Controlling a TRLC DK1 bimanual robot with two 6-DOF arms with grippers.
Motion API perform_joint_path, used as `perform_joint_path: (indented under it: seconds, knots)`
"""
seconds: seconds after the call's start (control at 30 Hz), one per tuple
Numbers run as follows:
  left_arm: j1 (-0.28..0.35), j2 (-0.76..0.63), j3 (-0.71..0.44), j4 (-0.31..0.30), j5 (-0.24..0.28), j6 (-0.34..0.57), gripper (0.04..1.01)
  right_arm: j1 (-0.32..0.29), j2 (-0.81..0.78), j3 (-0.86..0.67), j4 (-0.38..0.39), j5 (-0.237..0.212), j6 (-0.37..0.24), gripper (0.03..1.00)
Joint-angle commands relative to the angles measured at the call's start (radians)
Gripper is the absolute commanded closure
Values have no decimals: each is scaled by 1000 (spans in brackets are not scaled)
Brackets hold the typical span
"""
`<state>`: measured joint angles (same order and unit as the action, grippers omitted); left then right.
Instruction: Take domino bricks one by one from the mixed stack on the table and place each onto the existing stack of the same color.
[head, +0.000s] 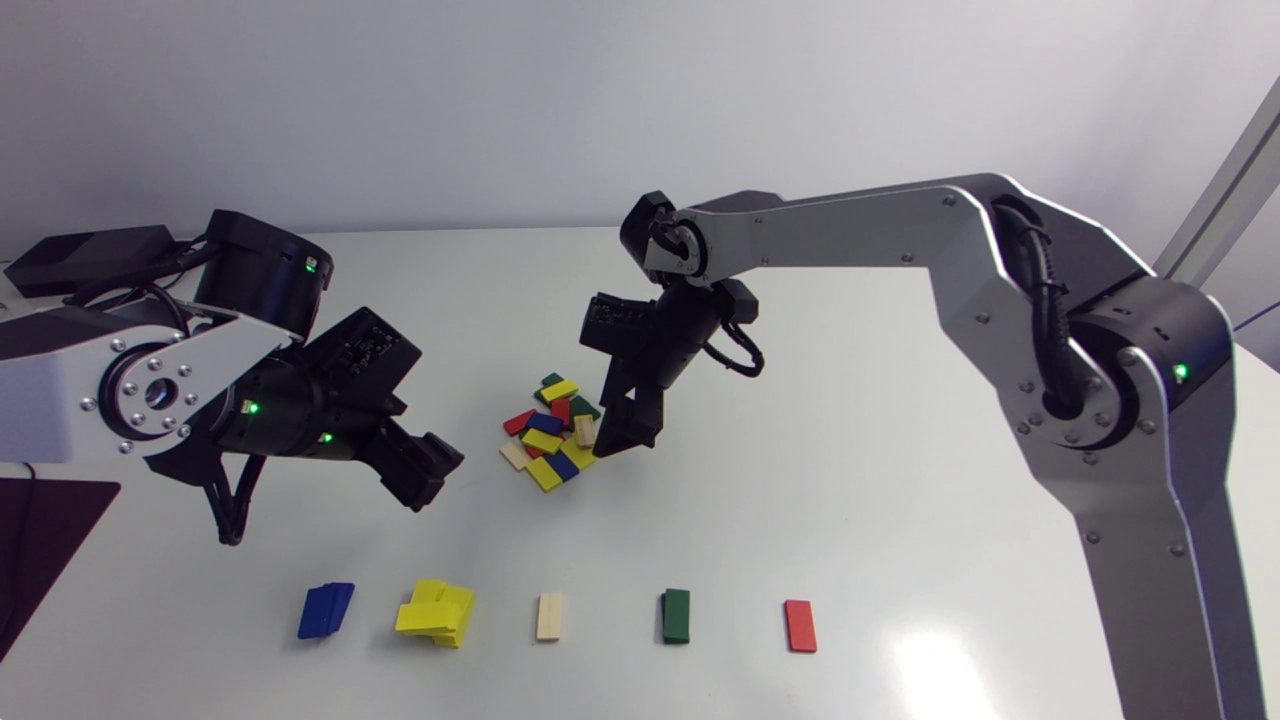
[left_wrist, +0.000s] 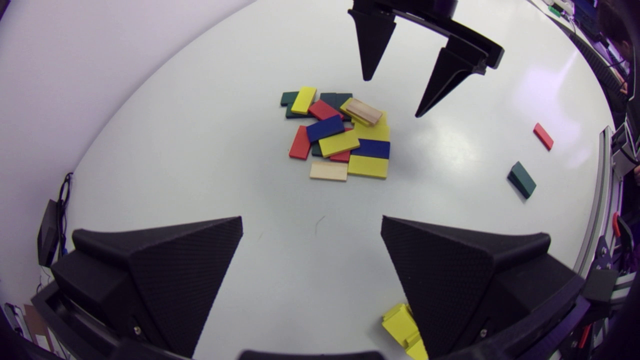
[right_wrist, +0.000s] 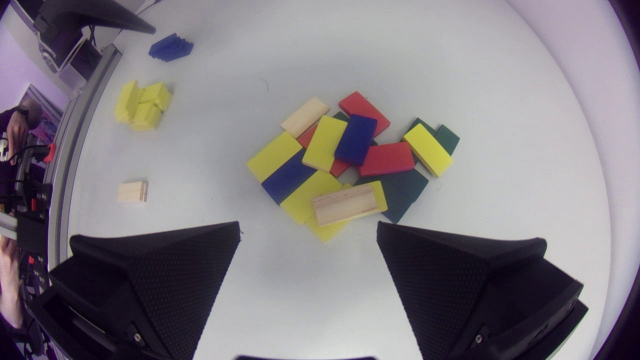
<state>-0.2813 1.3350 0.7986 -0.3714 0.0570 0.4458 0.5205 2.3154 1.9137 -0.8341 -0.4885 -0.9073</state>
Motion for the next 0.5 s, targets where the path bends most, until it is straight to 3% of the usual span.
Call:
perform_joint_path:
  seconds: [0.0,0.23,0.47]
  knots:
    - [8,18,-21,22,10,25,59,13,52,42,-37,-7,-68,77]
    - [8,35,-22,42,17,34,59,19,130,156,-103,8,-116,77]
    - [19,49,-22,66,24,44,59,23,173,223,-109,54,-123,79]
